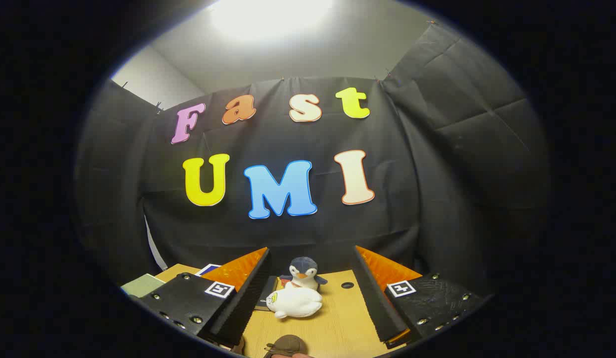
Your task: Open the storage box then place both shoes into the box .Put the left shoe in first, then the right shoe, with the right side of both shoes facing outward in a uniform manner.
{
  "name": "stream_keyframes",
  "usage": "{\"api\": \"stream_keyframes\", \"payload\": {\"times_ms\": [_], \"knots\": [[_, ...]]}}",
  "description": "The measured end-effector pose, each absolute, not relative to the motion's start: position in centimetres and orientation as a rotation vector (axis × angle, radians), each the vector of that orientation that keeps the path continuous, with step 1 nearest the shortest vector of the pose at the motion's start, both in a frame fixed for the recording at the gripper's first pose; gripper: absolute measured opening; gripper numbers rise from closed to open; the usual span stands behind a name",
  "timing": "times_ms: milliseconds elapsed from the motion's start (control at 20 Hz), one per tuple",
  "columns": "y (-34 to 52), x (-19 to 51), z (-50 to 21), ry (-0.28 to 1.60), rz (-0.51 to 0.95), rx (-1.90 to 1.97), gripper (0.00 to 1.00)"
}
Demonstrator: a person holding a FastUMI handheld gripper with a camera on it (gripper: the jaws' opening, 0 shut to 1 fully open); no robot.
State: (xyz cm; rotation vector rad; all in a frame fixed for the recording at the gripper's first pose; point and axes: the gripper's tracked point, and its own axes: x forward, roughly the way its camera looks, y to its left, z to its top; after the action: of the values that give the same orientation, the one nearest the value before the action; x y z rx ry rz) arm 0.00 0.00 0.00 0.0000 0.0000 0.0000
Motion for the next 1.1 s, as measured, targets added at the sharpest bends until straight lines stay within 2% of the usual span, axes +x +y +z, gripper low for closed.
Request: {"api": "stream_keyframes", "payload": {"times_ms": [650, 1100], "knots": [[-0.9, 4.0, -1.1, 0.021, 0.035, 0.033, 0.96], [6.0, 5.1, 0.2, 0.015, 0.124, -0.013, 0.96]]}}
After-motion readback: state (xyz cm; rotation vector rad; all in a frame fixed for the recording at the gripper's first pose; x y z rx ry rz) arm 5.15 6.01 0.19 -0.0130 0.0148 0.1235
